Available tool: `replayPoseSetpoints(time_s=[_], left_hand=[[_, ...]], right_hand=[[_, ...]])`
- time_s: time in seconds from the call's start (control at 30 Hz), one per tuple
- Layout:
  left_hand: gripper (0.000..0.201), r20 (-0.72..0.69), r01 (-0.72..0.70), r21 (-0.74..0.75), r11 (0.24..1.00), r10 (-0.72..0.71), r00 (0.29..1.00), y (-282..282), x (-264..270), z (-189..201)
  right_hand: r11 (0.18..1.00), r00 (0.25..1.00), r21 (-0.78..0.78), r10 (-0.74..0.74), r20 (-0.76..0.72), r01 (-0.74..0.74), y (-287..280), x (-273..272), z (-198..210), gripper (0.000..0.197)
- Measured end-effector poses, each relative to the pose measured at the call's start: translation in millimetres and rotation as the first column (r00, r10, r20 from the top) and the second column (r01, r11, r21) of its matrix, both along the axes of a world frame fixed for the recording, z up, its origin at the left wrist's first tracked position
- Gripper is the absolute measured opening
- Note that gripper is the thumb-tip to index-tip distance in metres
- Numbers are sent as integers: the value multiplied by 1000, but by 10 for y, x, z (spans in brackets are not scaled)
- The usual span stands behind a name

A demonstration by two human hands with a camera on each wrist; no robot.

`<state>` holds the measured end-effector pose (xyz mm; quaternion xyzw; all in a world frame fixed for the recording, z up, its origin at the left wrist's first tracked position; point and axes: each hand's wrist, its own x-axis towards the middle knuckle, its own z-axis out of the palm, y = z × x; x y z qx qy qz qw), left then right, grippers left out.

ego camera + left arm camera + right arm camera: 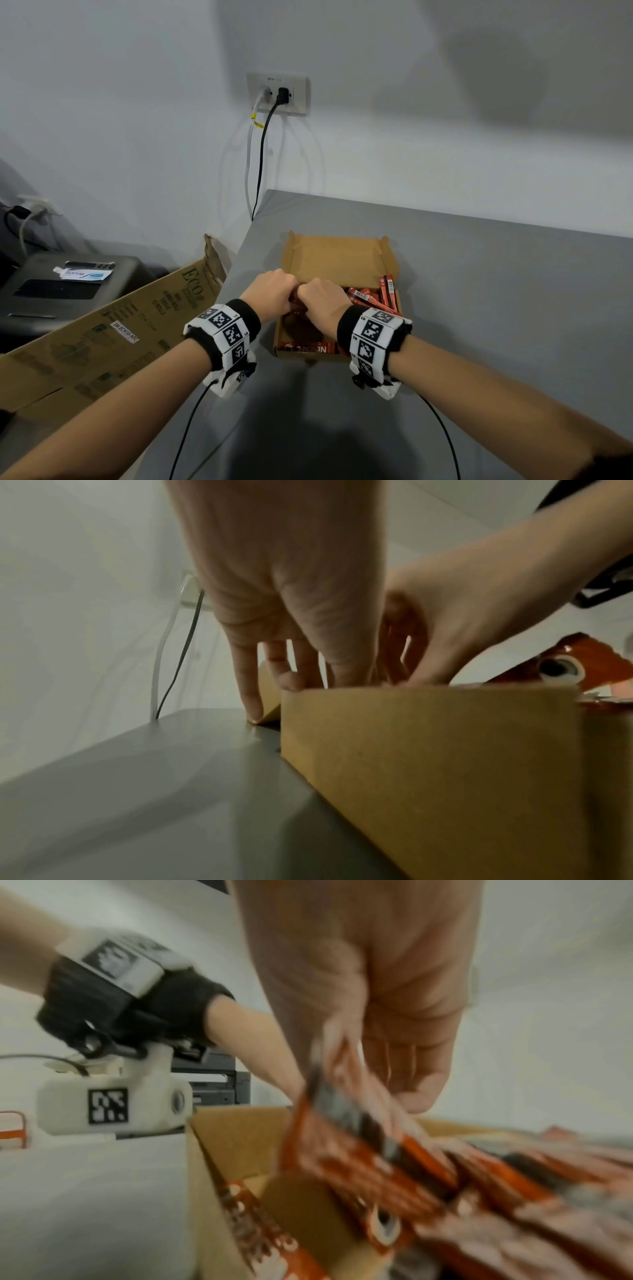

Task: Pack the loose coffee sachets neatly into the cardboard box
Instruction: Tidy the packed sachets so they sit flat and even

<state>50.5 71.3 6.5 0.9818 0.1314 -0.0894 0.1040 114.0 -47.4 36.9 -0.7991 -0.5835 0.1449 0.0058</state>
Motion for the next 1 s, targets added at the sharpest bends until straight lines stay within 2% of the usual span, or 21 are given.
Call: replayPoseSetpoints(time_s=[0.07, 0.17, 0.3, 0.4, 0.47, 0.53, 0.6, 0.67, 0.83, 0.93, 1.0], left_hand=[[12, 24, 0, 9, 1000, 0, 1000, -10, -8, -26], [13, 40, 1, -4, 1000, -1, 999, 5, -10, -49], [13, 63, 5, -29, 1000, -3, 998, 11, -25, -61], [12, 69, -6, -54, 999, 10, 998, 24, -60, -78], [13, 81, -9, -72, 997, 14, 997, 30, -71, -89], [14, 87, -9, -85, 996, 17, 996, 24, -77, -84], [14, 102, 8, -96, 995, 2, 995, 21, -73, -79], [14, 110, 15, -108, 994, -3, 994, 20, -79, -69], [11, 124, 5, -111, 994, 8, 992, 33, -94, -72], [10, 115, 13, -111, 994, 0, 993, 42, -89, -74], [10, 105, 18, -114, 993, -5, 994, 46, -84, -72]], right_hand=[[996, 995, -30, 84, 53, -83, -54, -17, -28, 21], [968, 982, -164, 187, -20, -188, -139, -36, -102, 27], [969, 977, -166, 158, -145, -182, -163, -31, -129, 20], [988, 966, -104, 84, -245, -113, -191, 81, -73, 16], [999, 941, -4, 29, -337, -32, -226, 196, 3, 6], [987, 910, 142, -4, -415, 69, -270, 279, 84, 15], [954, 893, 246, -45, -447, 171, -310, 323, 104, 16], [933, 884, 265, -101, -457, 243, -326, 318, 58, 13], [921, 845, 185, -216, -490, 342, -214, 238, -134, 6], [930, 875, 197, -197, -443, 309, -156, 177, -198, 9], [932, 917, 234, -183, -353, 277, -133, 142, -227, 11]])
